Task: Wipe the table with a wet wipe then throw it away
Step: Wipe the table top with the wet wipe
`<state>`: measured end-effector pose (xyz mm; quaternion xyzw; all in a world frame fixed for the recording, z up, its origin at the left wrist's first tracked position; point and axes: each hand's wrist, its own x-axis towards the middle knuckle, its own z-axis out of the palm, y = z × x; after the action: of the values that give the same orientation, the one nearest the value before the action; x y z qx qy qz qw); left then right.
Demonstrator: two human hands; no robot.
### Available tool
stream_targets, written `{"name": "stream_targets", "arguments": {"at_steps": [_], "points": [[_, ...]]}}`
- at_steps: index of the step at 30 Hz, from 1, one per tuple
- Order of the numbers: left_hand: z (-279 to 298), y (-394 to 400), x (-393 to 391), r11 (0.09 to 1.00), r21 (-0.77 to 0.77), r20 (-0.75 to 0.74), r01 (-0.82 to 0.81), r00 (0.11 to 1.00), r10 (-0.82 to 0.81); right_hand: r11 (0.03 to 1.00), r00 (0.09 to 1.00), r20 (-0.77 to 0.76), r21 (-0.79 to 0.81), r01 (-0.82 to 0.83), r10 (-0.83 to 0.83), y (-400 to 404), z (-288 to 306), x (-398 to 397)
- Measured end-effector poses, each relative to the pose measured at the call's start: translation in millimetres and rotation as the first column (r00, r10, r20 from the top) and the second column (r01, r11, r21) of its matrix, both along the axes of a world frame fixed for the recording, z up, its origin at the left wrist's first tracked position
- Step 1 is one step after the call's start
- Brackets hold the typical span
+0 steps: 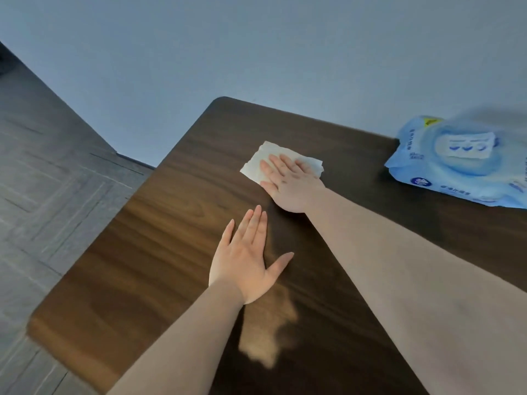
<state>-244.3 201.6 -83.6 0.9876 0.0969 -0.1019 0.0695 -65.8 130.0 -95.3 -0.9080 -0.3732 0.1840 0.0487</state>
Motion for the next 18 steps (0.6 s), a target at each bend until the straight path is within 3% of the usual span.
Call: {"name": "stream_targets", "arguments": {"at_steps": [9, 14, 18], "points": [[0, 3, -1, 0.999, -0.045, 0.033, -0.001, 0.999, 0.003, 0.988, 0.987, 0.043, 0.001, -0.157, 0.156, 80, -2, 12], [-3, 1, 1, 1.0, 0.002, 0.045, 0.001, 0.999, -0.001, 0.986, 0.984, 0.054, 0.007, -0.168, 0.167, 73, -2, 11], [-4, 1, 1, 1.0, -0.004, 0.04, 0.004, 0.999, -0.004, 0.997, 0.996, 0.044, 0.017, -0.079, 0.078, 44, -4, 0]]}}
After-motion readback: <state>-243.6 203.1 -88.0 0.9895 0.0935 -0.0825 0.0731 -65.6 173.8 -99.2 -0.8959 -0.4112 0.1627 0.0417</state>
